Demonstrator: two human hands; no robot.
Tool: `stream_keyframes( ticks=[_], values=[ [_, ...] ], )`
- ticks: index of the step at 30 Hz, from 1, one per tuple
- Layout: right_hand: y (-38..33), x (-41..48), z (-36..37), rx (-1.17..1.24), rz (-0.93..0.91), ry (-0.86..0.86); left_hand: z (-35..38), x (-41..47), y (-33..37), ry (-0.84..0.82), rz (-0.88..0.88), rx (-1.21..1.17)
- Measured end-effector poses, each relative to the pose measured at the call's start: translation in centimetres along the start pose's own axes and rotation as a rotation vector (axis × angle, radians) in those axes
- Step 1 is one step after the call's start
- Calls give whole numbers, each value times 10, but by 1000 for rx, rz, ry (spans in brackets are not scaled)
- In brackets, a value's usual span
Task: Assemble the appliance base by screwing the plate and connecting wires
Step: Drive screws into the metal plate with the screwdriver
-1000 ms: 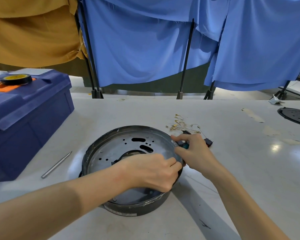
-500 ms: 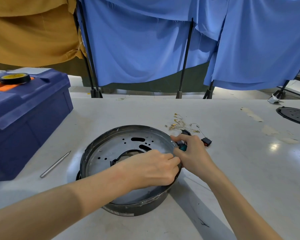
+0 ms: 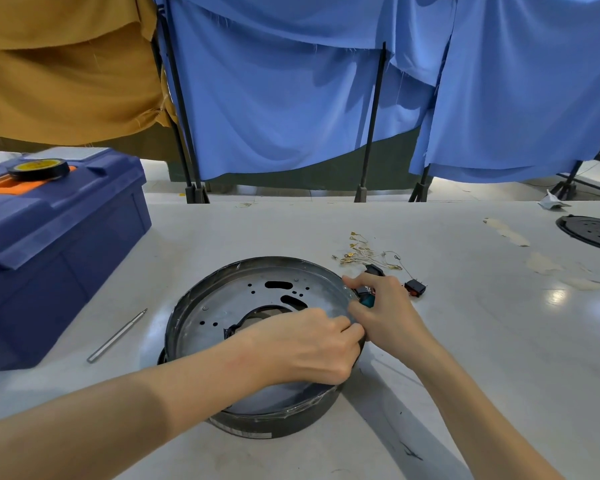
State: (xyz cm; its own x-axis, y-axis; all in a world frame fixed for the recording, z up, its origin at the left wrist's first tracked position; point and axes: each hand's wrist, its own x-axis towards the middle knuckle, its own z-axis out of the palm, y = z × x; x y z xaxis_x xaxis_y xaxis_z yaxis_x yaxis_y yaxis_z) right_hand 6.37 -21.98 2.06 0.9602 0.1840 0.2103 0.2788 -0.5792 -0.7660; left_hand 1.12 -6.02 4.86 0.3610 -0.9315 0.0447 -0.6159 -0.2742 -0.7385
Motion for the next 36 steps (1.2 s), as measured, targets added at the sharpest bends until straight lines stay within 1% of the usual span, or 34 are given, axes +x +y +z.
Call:
stream_keyframes(
  ticks=[6,9,12,15,19,22,24,26,29,35,36],
  values=[
    [0,0,-1,4,17,-17,-1,9,-1,-83,3,-31],
    [0,0,-3,34,57,-17,-3,9,0,-59,-76,-102],
    [-1,-1,-6,113,116,-26,-4,5,1,-31,-156,-202],
    [-2,-2,-7,196,146,-51,1,4,-3,-82,-185,-287],
    [-1,-3,-8,261,179,-83,5,5,-3,-96,-170,-265],
    [-1,-3,-9,328,204,-86,10,3,-2,-151,-156,-340],
    [-2,-4,-8,353,221,-81,9,6,-2,-196,-161,-401],
    [-2,-4,-7,368,231,-73,7,11,-3,-180,-206,-494],
    [-2,-4,-6,386,248,-65,3,15,-4,-206,-259,-611],
    [-1,-4,-6,406,264,-70,0,12,-10,-299,-339,-972],
    [-1,-5,-6,403,264,-72,0,11,-10,-318,-351,-1001]
  ],
)
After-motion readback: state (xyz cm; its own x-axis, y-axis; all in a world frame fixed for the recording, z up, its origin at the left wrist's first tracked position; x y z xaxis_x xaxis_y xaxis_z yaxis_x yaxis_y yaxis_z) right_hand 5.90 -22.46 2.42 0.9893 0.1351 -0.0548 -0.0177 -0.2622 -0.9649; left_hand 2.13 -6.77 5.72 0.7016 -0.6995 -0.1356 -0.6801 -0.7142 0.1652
